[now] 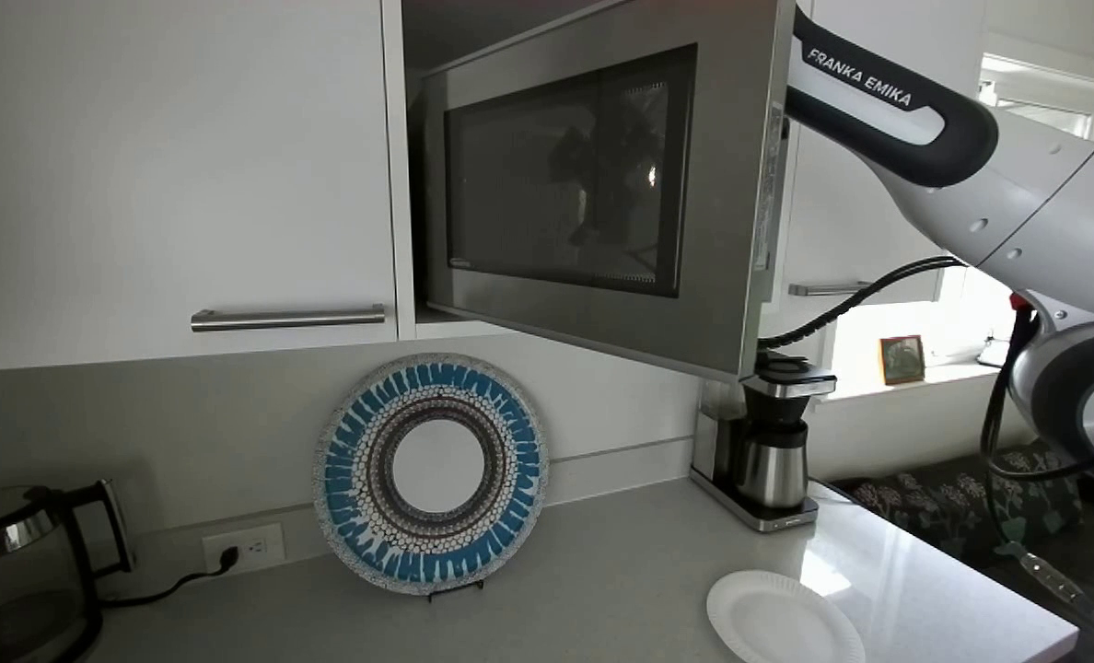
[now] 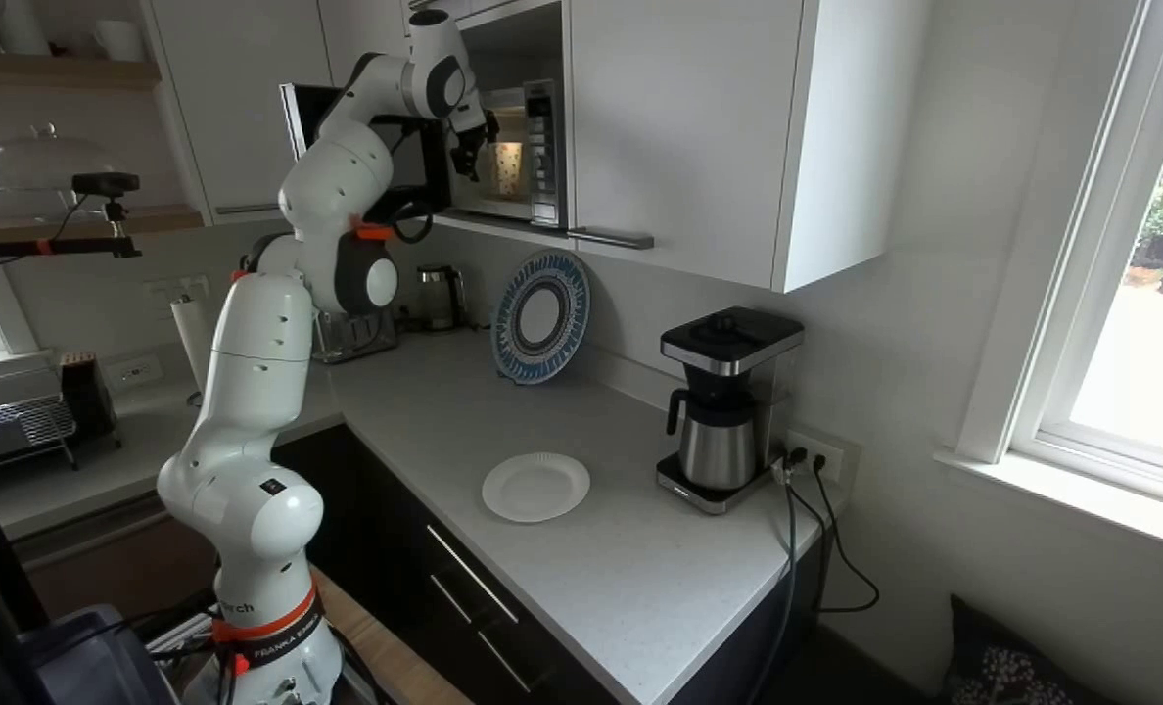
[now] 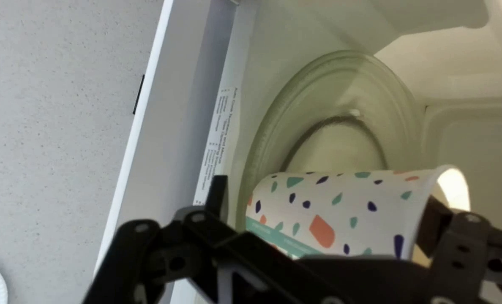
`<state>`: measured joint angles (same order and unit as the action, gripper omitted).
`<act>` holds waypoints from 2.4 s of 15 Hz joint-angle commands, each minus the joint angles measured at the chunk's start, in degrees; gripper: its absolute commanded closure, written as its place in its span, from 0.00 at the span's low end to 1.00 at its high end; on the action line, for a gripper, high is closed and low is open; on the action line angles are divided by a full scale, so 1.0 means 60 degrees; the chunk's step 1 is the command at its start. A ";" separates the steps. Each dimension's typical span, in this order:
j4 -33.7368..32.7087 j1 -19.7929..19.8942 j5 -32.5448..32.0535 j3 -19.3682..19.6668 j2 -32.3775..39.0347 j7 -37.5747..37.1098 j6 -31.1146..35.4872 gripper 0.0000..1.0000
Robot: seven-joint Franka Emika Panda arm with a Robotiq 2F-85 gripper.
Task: Put the cup in the microwave upright
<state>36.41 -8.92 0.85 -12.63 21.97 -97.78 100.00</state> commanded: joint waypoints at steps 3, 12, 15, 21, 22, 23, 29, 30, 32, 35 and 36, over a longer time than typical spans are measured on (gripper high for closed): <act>-0.0219 -0.0560 -0.0757 0.0059 -0.0151 0.1101 0.0669 0.00; -0.0007 -0.0719 -0.0938 -0.0003 -0.0118 0.0872 0.0301 0.00; 0.0037 -0.0825 -0.1238 0.0096 -0.0205 0.0922 0.0145 0.00; 0.0076 -0.1089 -0.2405 0.0219 -0.0393 0.1473 0.0055 0.00; 0.0063 -0.1119 -0.2557 0.0211 -0.0399 0.1629 0.0099 0.00; 0.0061 -0.1158 -0.2703 0.0199 -0.0408 0.1805 0.0103 0.00; 0.0150 -0.1492 -0.4002 0.0294 -0.0676 0.2721 -0.0349 0.00; 0.0144 -0.1519 -0.4162 0.0284 -0.0758 0.2874 -0.0589 0.00; 0.0152 -0.1602 -0.4619 0.0314 -0.0984 0.3148 -0.0878 0.00; 0.0186 -0.1586 -0.4908 0.0258 -0.1337 0.3445 -0.1493 0.00; 0.0207 -0.1582 -0.4958 0.0246 -0.1456 0.3525 -0.1789 0.00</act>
<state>36.34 -17.70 -27.00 -11.60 15.79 -78.35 93.84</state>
